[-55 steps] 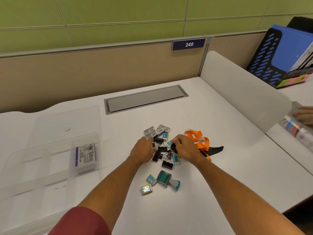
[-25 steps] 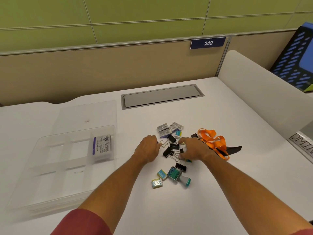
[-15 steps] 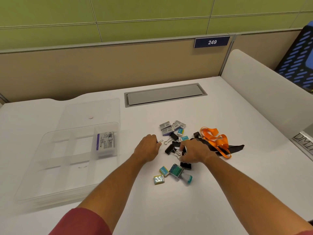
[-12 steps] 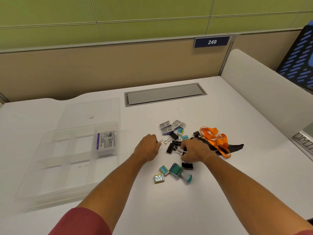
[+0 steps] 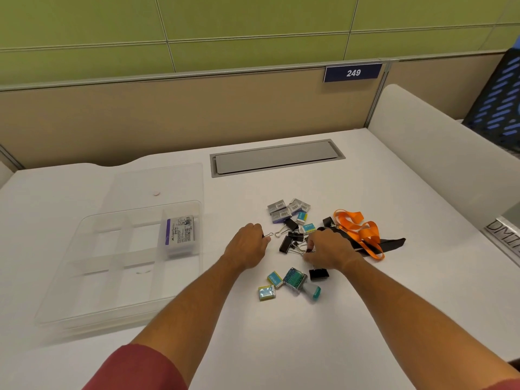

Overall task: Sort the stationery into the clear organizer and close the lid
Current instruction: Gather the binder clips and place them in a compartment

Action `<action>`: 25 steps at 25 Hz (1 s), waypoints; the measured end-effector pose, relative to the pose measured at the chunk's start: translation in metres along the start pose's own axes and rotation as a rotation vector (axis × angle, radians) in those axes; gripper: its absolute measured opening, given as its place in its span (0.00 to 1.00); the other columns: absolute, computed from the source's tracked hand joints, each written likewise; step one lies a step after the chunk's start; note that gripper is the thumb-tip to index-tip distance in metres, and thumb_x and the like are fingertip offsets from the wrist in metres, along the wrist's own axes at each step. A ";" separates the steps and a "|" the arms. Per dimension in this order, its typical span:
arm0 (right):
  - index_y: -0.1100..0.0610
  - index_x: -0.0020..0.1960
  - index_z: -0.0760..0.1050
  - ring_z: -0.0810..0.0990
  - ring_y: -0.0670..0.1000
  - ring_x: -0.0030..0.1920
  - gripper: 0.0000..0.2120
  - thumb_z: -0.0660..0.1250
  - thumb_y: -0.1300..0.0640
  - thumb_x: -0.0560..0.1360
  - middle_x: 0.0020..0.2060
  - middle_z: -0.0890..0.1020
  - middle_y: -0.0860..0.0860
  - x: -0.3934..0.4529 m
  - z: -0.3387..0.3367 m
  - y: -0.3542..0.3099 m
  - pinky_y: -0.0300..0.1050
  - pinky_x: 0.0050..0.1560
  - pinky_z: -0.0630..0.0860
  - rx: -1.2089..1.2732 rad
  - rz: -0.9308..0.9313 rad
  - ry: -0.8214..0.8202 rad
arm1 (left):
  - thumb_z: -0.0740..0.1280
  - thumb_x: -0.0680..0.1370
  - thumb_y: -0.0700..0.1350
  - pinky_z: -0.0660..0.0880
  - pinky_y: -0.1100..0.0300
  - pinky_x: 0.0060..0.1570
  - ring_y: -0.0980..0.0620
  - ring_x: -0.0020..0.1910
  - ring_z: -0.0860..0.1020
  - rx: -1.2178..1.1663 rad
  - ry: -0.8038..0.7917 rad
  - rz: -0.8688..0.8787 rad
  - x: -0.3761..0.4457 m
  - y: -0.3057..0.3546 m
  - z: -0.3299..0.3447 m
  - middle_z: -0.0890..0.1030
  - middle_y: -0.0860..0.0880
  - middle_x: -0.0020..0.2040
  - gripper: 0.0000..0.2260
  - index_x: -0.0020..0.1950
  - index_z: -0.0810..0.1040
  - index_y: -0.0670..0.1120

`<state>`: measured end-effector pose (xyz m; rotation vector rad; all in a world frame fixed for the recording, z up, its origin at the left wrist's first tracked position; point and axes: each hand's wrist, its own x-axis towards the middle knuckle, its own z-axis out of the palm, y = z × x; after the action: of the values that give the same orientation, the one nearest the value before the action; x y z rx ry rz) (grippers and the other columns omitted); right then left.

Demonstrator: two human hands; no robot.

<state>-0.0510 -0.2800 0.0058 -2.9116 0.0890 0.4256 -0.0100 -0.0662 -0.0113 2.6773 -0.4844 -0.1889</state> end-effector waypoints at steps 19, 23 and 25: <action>0.58 0.43 0.71 0.62 0.47 0.29 0.08 0.57 0.64 0.79 0.31 0.67 0.51 -0.002 -0.015 -0.002 0.40 0.27 0.60 1.337 0.161 -0.019 | 0.58 0.82 0.51 0.71 0.53 0.50 0.45 0.49 0.74 -0.013 0.053 -0.036 -0.019 -0.005 -0.016 0.76 0.42 0.51 0.14 0.55 0.74 0.40; 0.59 0.45 0.72 0.63 0.47 0.29 0.07 0.59 0.58 0.80 0.31 0.68 0.51 0.001 -0.013 -0.001 0.40 0.27 0.62 1.457 0.250 -0.008 | 0.58 0.82 0.51 0.70 0.53 0.49 0.45 0.49 0.74 -0.017 0.046 -0.042 -0.019 -0.004 -0.016 0.76 0.42 0.51 0.14 0.55 0.74 0.41; 0.58 0.47 0.73 0.63 0.46 0.28 0.08 0.62 0.54 0.79 0.29 0.68 0.50 0.002 -0.014 -0.004 0.39 0.27 0.62 1.489 0.296 0.002 | 0.58 0.82 0.51 0.70 0.54 0.48 0.46 0.48 0.73 -0.020 0.052 -0.046 -0.020 -0.004 -0.017 0.76 0.43 0.50 0.14 0.54 0.74 0.41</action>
<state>-0.0451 -0.2793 0.0194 -1.4242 0.5558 0.2130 -0.0239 -0.0490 0.0038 2.6677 -0.4034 -0.1363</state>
